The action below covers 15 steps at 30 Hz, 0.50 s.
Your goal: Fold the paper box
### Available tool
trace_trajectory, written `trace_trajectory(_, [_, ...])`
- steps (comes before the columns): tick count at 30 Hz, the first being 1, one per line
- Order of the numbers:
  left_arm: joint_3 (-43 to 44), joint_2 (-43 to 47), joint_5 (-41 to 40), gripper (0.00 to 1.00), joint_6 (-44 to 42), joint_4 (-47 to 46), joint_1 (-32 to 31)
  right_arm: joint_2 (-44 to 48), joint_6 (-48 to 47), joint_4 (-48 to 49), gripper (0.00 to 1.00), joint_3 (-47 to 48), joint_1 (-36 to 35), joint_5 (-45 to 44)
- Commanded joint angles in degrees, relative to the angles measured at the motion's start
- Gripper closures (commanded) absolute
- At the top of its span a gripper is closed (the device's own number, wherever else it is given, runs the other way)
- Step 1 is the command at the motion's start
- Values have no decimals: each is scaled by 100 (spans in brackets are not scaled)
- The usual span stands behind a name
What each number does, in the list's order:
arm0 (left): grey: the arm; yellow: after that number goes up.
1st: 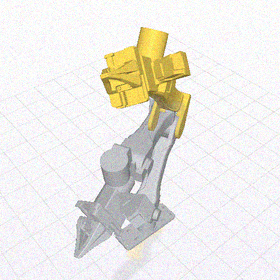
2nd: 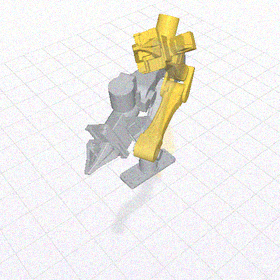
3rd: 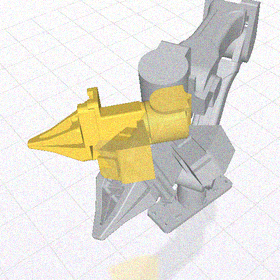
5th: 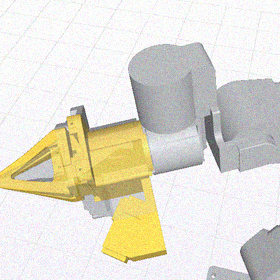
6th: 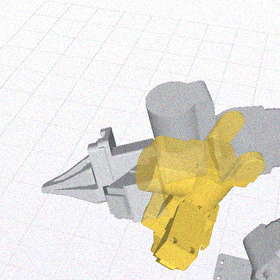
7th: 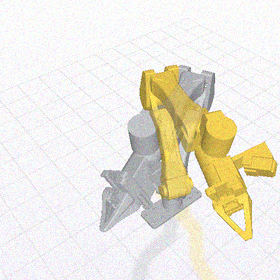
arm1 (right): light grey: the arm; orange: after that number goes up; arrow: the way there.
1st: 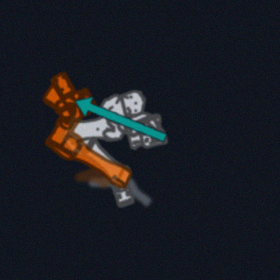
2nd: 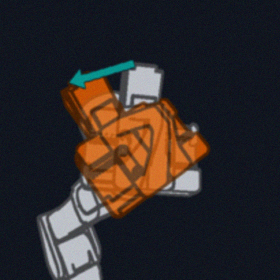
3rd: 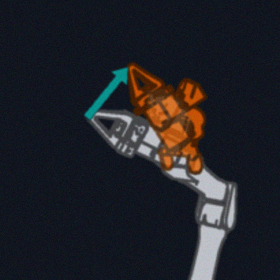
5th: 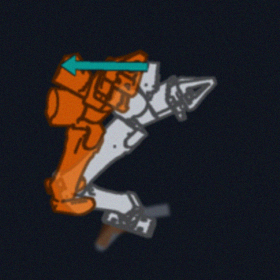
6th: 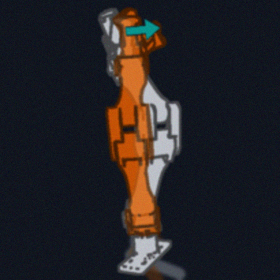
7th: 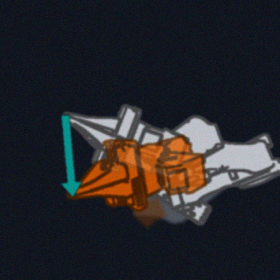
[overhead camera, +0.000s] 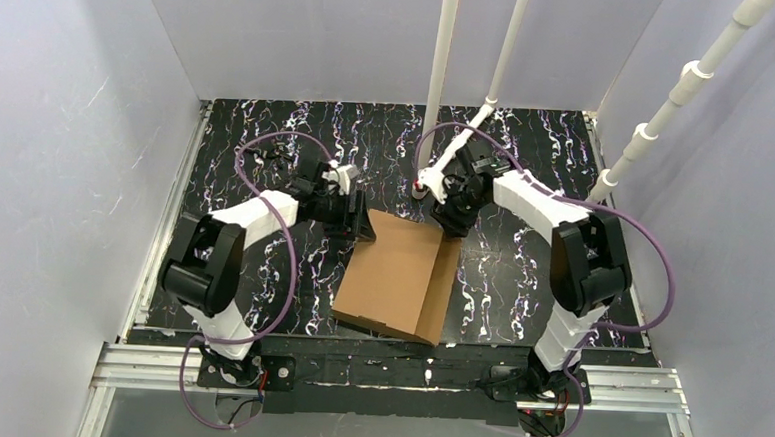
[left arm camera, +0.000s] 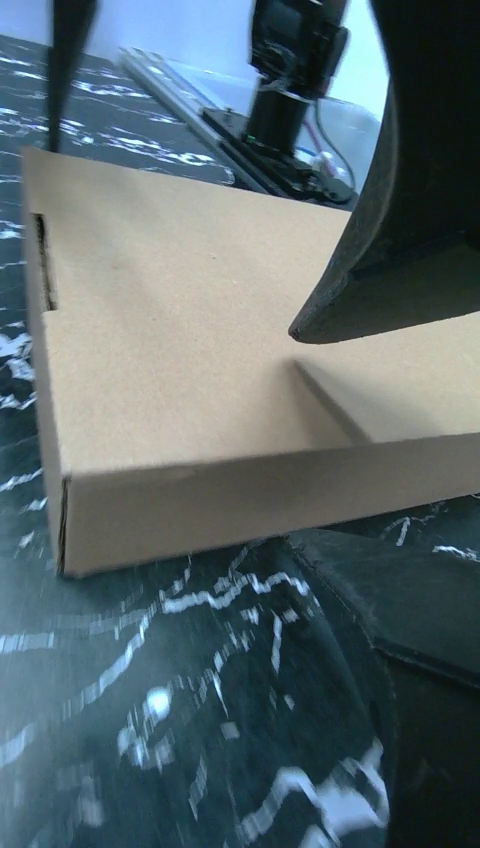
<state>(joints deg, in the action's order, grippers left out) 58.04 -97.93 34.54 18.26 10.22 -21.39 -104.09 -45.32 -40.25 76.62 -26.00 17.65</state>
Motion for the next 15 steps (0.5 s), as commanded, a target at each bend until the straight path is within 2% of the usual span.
trace_trajectory(1, [-277, 1096, -570, 31, 381, -406, 525, 978, 354, 135, 37, -94, 232, 75])
trace_trajectory(4, [-496, 1684, -604, 24, 380, -381, 843, 1558, 584, 359, 25, -494, 386, 87])
trace_trajectory(7, [-737, 2231, -712, 6, 507, -82, 1029, 2171, 942, 708, 24, -1147, 699, 428])
trace_trajectory(9, [-1048, 2595, -610, 2, 885, 88, 1157, 2604, 1245, 1012, 36, -1779, 1009, 972])
trace_trajectory(11, [-1522, 2971, -459, 2, 1350, 102, 1274, 3078, 1305, 1486, 52, -2590, 1199, 1549])
trace_trajectory(13, [-2003, 3373, -296, 2, 1446, -23, 1308, 3535, 1257, 1966, 71, -3391, 1245, 1935])
trace_trajectory(15, [-2347, 3760, -558, 13, 1453, 85, 1305, 3868, 2471, 2913, 95, -4006, 1280, 1507])
